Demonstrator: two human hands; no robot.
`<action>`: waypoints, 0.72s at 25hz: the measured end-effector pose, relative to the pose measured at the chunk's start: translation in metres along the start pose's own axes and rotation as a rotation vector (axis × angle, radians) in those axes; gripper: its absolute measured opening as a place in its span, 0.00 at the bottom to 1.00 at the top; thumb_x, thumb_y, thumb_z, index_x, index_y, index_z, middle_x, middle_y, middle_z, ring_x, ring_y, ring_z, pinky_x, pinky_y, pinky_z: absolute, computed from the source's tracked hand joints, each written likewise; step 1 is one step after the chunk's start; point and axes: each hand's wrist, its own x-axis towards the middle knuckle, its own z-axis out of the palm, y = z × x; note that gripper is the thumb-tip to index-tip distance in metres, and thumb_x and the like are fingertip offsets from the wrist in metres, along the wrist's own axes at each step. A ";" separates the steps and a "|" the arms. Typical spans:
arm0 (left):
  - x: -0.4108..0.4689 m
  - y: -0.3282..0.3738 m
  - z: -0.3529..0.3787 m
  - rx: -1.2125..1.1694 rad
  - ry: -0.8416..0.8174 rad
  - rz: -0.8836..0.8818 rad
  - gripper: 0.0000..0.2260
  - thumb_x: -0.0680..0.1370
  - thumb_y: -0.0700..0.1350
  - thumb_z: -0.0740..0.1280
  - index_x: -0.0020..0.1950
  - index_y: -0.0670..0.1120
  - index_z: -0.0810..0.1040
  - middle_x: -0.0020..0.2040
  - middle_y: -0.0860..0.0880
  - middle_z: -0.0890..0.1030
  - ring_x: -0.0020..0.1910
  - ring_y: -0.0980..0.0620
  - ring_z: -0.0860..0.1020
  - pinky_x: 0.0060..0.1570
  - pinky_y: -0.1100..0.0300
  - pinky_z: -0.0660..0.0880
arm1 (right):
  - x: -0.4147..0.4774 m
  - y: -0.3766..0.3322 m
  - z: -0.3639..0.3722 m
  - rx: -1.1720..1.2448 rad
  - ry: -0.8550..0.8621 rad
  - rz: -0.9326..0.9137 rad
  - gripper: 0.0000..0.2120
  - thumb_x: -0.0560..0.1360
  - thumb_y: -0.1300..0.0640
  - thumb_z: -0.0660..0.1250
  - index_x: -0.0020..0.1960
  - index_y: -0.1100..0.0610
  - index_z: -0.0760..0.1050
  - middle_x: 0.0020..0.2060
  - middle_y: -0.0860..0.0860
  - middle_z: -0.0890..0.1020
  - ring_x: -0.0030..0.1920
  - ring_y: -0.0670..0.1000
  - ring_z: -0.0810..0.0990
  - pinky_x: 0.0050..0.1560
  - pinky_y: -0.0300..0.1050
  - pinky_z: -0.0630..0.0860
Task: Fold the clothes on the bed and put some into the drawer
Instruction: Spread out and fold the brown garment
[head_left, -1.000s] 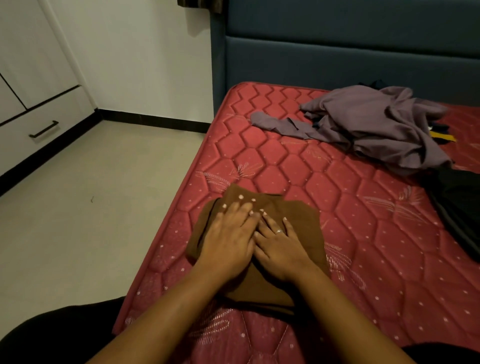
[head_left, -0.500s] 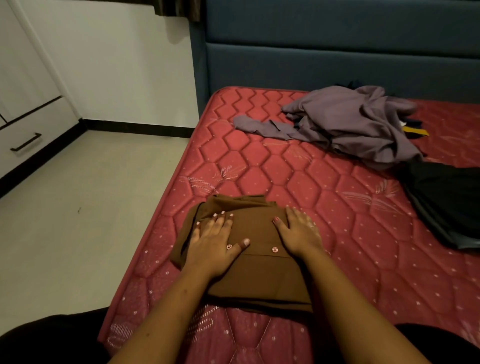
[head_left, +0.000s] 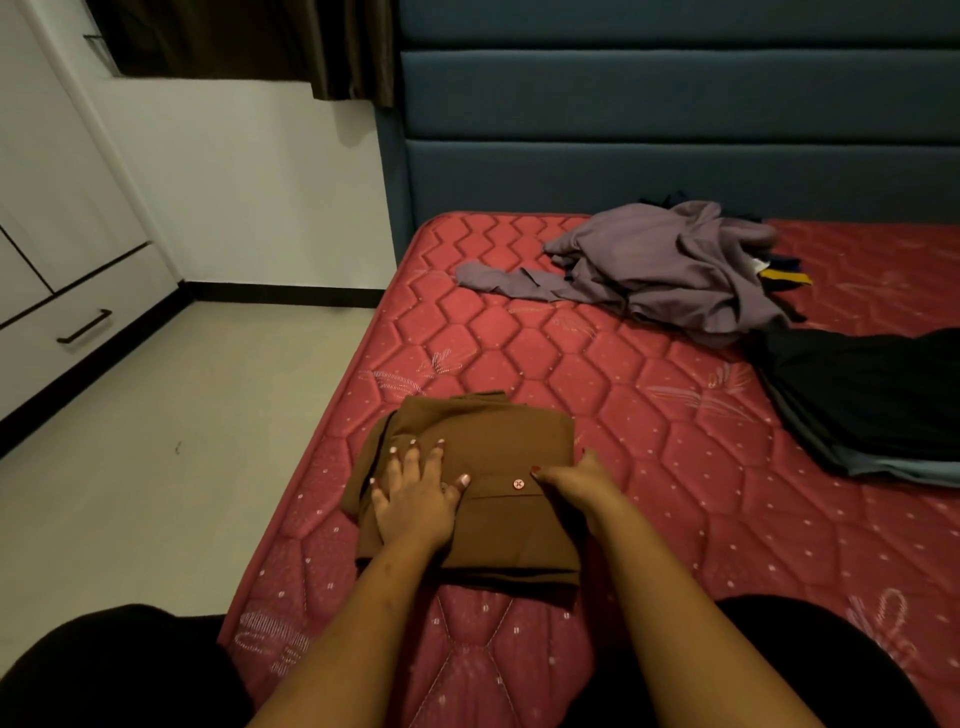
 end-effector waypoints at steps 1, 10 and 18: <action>-0.004 0.001 -0.001 -0.008 0.017 -0.031 0.29 0.80 0.63 0.52 0.78 0.57 0.51 0.79 0.47 0.48 0.77 0.43 0.46 0.73 0.42 0.49 | -0.001 0.002 0.000 -0.017 -0.006 -0.005 0.42 0.68 0.58 0.76 0.74 0.61 0.55 0.63 0.60 0.74 0.57 0.59 0.77 0.57 0.52 0.76; 0.013 -0.021 -0.042 -0.807 0.101 -0.243 0.31 0.73 0.44 0.74 0.71 0.51 0.63 0.65 0.44 0.76 0.57 0.43 0.76 0.58 0.50 0.74 | 0.011 -0.004 0.003 -0.059 0.060 -0.382 0.43 0.69 0.66 0.73 0.77 0.51 0.56 0.66 0.53 0.74 0.63 0.55 0.75 0.65 0.49 0.71; -0.004 0.016 -0.076 -1.049 -0.044 -0.103 0.34 0.75 0.31 0.67 0.74 0.54 0.58 0.67 0.44 0.71 0.54 0.46 0.75 0.40 0.60 0.74 | -0.010 -0.040 -0.031 -0.315 0.062 -0.299 0.29 0.76 0.58 0.68 0.74 0.55 0.62 0.66 0.57 0.73 0.59 0.56 0.76 0.56 0.47 0.74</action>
